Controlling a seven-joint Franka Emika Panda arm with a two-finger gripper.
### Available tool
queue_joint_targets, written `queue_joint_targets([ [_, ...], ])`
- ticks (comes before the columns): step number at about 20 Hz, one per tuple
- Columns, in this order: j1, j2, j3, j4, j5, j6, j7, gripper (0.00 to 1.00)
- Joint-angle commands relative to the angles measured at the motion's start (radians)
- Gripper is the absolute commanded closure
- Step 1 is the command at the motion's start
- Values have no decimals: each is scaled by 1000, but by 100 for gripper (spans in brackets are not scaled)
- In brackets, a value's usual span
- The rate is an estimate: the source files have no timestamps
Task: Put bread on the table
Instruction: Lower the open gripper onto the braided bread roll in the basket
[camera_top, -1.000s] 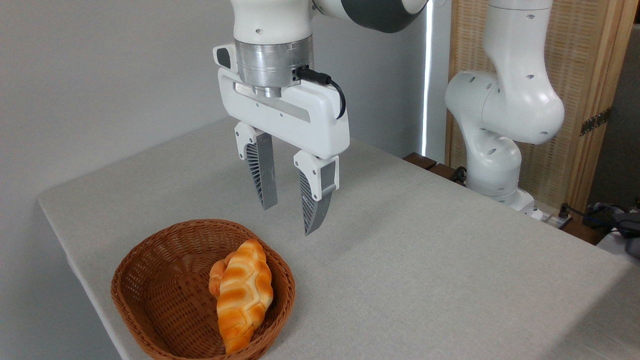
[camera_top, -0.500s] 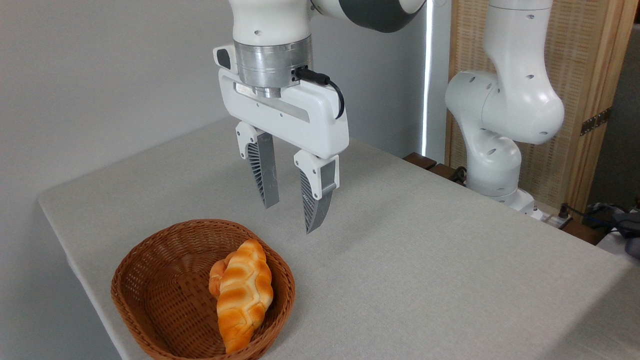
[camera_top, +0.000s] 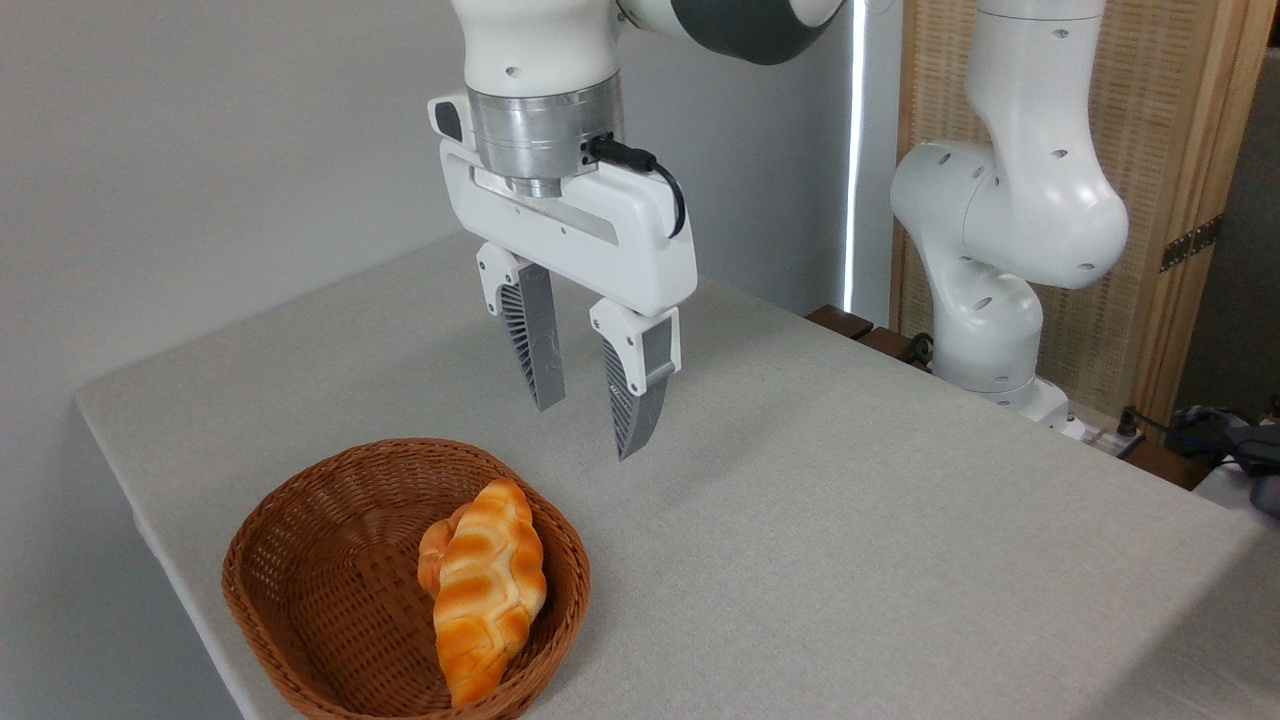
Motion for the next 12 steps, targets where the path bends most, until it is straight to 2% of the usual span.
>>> queue_joint_targets([
  [1, -16, -5, -4, -1, -26, 10, -44, 0],
  [2, -16, -5, -4, -4, -46, 28, -78, 0],
  [4, -16, -3, -4, -15, -54, 80, -166, 0],
  [8, -28, 12, -4, -42, -52, 146, -208, 0],
  [12, -28, 43, -4, -114, -52, 341, -322, 0],
])
